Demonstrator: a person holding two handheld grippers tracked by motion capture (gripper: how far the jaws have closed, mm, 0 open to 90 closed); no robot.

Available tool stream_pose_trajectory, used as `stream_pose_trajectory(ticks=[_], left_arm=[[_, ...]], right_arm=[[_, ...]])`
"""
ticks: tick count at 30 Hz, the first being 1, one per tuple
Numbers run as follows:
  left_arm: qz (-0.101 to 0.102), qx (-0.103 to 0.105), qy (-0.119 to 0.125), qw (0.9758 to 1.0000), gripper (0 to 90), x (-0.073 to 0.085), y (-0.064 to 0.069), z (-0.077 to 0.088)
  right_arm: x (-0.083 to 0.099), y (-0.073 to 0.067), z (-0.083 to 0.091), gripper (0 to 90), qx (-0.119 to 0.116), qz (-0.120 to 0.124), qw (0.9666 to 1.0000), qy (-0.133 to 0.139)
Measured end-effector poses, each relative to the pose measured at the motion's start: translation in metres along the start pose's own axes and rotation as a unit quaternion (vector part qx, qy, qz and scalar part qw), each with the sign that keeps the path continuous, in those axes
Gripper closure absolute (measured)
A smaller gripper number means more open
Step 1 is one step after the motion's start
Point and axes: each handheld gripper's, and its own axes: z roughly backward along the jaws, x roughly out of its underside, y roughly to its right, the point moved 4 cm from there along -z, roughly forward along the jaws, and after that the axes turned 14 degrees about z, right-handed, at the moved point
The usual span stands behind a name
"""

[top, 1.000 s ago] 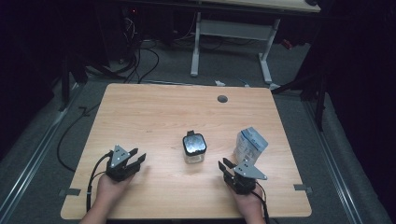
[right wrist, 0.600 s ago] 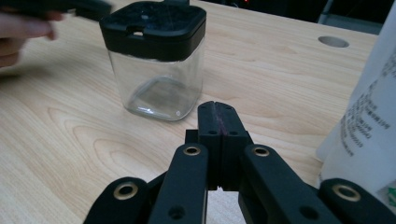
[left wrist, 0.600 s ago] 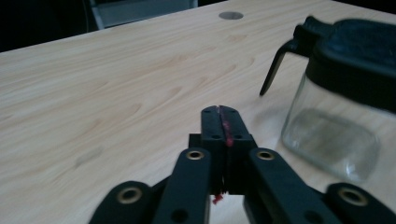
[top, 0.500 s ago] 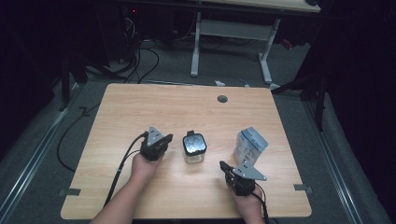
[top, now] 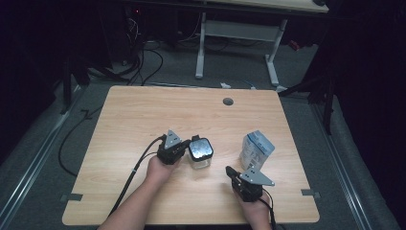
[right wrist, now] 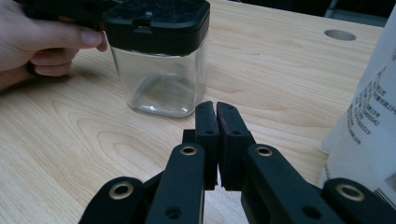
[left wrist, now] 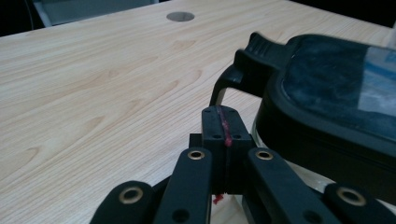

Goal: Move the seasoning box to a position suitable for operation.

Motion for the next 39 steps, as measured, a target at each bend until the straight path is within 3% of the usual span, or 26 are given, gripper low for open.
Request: stream_pose_trajectory(ticks=[4,10,13,18,22,23,27,28,29,30,31,35,39], left_arm=[[-0.006,0.011,0.004,0.9999,90.0,0.004,0.008,0.006],[-0.011,0.035,0.018,0.9992,90.0,0.016,0.032,0.02],[-0.005,0.044,0.024,0.9987,90.0,0.018,0.037,0.025],[-0.005,0.046,0.027,0.9986,90.0,0.021,0.041,0.032],[-0.004,0.033,0.028,0.9991,89.9,0.022,0.04,0.032],[-0.005,0.02,0.028,0.9994,89.9,0.022,0.036,0.032],[-0.002,0.002,0.03,0.9995,88.5,0.022,0.028,0.037],[-0.01,-0.01,0.029,0.9995,87.4,0.023,0.018,0.047],[-0.01,-0.01,0.029,0.9995,87.2,0.023,0.018,0.047],[-0.016,-0.026,0.027,0.9992,87.2,0.026,0.004,0.061],[-0.016,-0.026,0.027,0.9992,87.2,0.026,0.004,0.061],[0.005,-0.06,0.021,0.998,87.6,0.042,-0.033,0.097],[0.027,-0.059,0.021,0.9977,86.6,0.052,-0.043,0.105]], right_arm=[[0.001,0.0,0.0,88.1,0.001,0.0,1.0,-0.002],[0.003,0.0,-0.003,88.1,0.005,0.002,0.9999,-0.01],[0.004,0.0,-0.003,88.2,0.007,0.001,0.9999,-0.012],[0.005,0.0,-0.004,88.2,0.006,-0.002,0.9999,-0.014],[0.005,0.002,-0.005,88.5,0.006,-0.003,0.9998,-0.017],[0.005,0.003,-0.007,89.3,0.008,-0.006,0.9998,-0.017],[0.003,0.003,-0.01,90.0,0.007,-0.006,0.9997,-0.02],[-0.001,0.002,-0.011,90.0,0.01,0.0,0.9998,-0.017],[-0.001,0.002,-0.011,90.0,0.01,0.0,0.9998,-0.017],[-0.004,0.001,-0.012,90.0,0.011,0.002,0.9999,-0.013],[-0.004,0.001,-0.012,90.0,0.011,0.002,0.9999,-0.013],[-0.005,0.004,-0.021,90.0,0.029,-0.005,0.9992,-0.027],[-0.006,0.006,-0.027,90.0,0.042,-0.012,0.9984,-0.036]])
